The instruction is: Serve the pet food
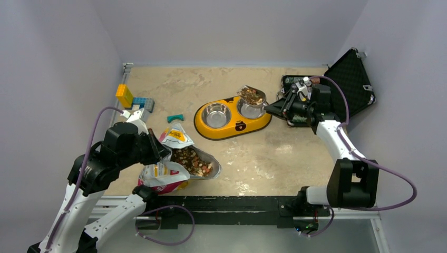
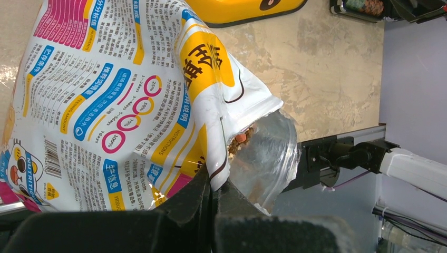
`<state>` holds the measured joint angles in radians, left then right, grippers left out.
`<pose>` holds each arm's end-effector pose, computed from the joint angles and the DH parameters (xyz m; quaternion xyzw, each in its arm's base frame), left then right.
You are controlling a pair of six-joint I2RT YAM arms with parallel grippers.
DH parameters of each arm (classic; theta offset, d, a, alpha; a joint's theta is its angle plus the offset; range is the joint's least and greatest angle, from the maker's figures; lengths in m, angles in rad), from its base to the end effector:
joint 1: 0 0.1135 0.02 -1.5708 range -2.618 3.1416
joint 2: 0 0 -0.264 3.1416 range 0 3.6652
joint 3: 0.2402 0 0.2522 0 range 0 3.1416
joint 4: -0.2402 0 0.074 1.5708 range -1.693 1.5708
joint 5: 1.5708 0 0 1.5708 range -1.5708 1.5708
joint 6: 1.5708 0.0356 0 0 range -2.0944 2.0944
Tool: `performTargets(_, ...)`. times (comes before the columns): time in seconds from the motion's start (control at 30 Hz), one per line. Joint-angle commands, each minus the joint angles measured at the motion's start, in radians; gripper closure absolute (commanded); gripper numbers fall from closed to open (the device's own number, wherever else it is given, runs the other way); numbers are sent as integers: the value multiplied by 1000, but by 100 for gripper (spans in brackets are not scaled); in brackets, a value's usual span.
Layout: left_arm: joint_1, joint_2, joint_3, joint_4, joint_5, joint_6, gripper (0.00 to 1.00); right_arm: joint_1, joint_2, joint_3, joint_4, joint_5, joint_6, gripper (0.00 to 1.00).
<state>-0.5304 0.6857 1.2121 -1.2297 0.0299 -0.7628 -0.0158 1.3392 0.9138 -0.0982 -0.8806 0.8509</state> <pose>0.0692 -0.0418 0.3847 -0.0989 0.9019 -0.2640 0.3272 0.2914 0.0228 0.2757 0.1356 0.8005 0.5208 0.2638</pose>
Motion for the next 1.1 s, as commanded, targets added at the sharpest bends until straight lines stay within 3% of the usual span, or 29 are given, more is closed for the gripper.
performTargets(0.0, 2, -6, 61, 9, -26, 40, 100, -55, 20, 53, -31, -21, -113, 100)
performTargets(0.27, 2, 23, 73, 29, -25, 49, 100, -73, 122, 155, -289, 46, -302, 100)
performTargets(0.67, 2, 44, 35, 72, -7, 53, 100, -58, 209, 310, -552, 244, -412, 100)
performTargets(0.93, 1, 54, 21, 86, 20, 59, 100, 7, 253, 441, -705, 402, -486, 100)
performTargets(1.07, 1, 58, 19, 89, 28, 60, 100, 102, 280, 527, -792, 531, -505, 100)
